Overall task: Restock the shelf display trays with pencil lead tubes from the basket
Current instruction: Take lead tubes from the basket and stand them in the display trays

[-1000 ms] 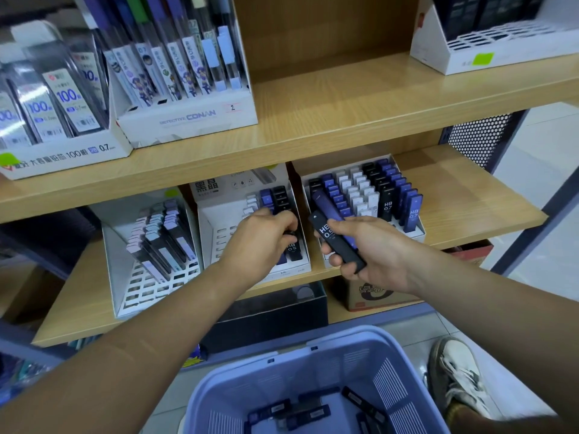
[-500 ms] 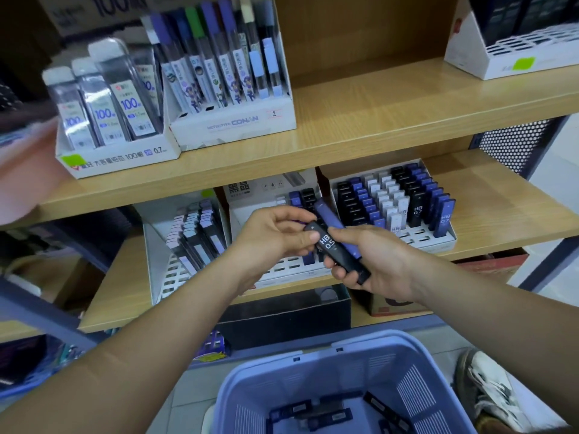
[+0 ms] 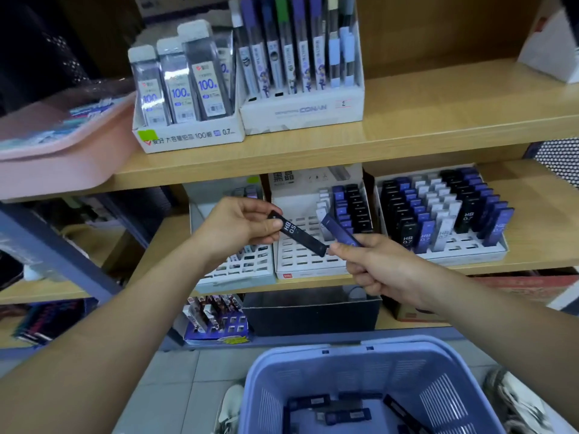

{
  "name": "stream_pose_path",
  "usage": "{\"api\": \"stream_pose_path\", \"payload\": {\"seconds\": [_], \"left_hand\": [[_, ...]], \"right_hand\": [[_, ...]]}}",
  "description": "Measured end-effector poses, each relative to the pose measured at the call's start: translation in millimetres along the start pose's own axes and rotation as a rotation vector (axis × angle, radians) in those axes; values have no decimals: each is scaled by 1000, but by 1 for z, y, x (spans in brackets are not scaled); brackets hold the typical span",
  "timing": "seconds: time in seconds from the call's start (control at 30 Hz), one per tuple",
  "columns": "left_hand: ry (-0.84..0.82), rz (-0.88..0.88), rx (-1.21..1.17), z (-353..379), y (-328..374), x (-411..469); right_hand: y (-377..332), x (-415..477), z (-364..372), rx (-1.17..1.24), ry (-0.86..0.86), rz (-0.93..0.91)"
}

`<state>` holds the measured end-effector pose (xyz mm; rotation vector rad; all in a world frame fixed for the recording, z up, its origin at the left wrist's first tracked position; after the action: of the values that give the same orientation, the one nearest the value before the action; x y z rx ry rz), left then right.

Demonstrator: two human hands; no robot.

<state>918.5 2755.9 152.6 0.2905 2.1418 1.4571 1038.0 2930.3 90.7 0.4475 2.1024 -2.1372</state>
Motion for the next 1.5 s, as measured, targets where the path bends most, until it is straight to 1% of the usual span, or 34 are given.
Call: {"api": "stream_pose_path", "payload": {"seconds": [0.07, 0.23, 0.37, 0.47, 0.53, 0.63, 0.7, 0.87, 0.97, 1.03, 1.13, 1.17, 1.27, 1.37, 1.5], "left_hand": [[-18, -4, 1, -2, -2, -1], [5, -5, 64, -11, -5, -4], [87, -16, 173, -32, -8, -7], [160, -5, 281, -50, -14, -6], [224, 32, 399, -59, -19, -5], [325, 135, 607, -70, -24, -5], [370, 188, 699, -74, -25, -4], [448, 280, 733, -74, -21, -1], [453, 312, 757, -72, -17, 0], [424, 297, 752, -71, -17, 2], [278, 209, 679, -65, -18, 5], [208, 158, 616, -63, -19, 5], [14, -3, 303, -52, -25, -1], [-65, -43, 125, -38, -28, -5], [-116, -54, 45, -26, -30, -6]], "right_hand": [[1, 3, 10, -25, -19, -9], [5, 9, 25, -71, -32, -21], [7, 10, 31, -60, -25, 43], [7, 13, 35, -32, -7, 48], [7, 14, 37, -79, -8, 30], [6, 15, 42, -153, -8, -4], [4, 17, 44, -182, -1, -34], [-4, 21, 48, -406, -12, -190], [-8, 21, 49, -430, -4, -190], [-11, 19, 50, -346, -56, -126], [-19, 19, 48, -249, -123, -79], [-22, 20, 47, -226, -108, -89], [-25, 28, 50, -130, -40, -106], [-16, 30, 68, -22, -52, -95], [-6, 29, 83, 30, -63, -133]]}}
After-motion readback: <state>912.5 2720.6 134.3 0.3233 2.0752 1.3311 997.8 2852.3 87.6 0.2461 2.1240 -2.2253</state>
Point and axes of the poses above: each hand's wrist, its own x-axis towards the middle knuckle, its own z-axis out of the palm, y = z × x, the point moved 5 cm from there along x, towards the middle knuckle, and after that the axes turned 9 degrees about -z, right-handed, at the moved point
